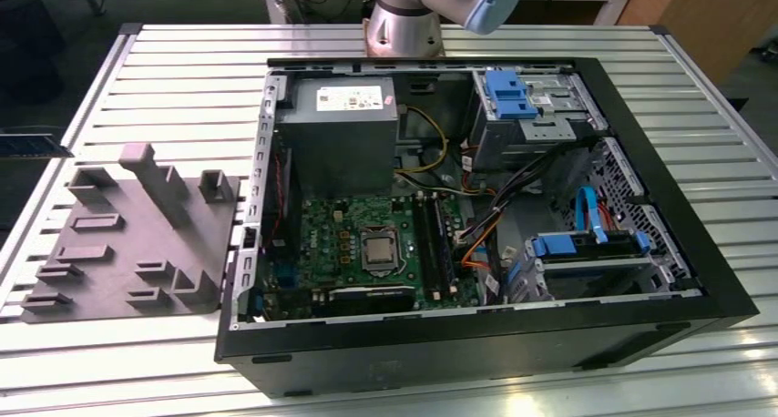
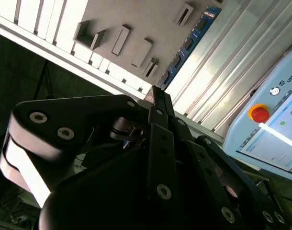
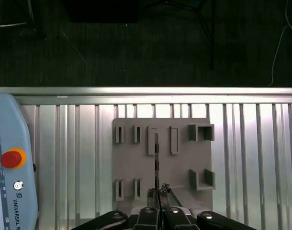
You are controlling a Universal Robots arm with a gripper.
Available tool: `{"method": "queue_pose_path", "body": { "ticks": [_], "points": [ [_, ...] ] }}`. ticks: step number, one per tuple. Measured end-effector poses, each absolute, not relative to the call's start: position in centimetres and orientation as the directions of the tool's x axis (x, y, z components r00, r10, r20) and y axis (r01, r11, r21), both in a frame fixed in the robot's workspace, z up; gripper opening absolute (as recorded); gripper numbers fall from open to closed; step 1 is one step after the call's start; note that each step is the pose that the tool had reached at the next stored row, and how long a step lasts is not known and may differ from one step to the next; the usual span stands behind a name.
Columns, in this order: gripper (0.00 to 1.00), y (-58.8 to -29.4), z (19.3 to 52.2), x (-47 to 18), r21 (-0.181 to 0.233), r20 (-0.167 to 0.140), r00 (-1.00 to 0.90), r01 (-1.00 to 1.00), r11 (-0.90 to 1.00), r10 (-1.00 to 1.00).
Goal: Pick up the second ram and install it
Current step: 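Pick up the second ram and move it above second insertion slot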
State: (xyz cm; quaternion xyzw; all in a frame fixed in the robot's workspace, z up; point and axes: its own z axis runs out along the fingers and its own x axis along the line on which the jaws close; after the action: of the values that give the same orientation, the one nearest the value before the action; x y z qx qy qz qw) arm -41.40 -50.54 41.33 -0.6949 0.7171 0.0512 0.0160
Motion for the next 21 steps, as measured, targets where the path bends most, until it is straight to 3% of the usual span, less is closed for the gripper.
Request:
{"method": "queue_pose_path", "body": {
  "ticks": [21],
  "points": [
    [0.12, -50.5, 41.3, -39.2, 0.052, -0.138, -0.034, -0.998, 0.027, -0.990]
  ]
}}
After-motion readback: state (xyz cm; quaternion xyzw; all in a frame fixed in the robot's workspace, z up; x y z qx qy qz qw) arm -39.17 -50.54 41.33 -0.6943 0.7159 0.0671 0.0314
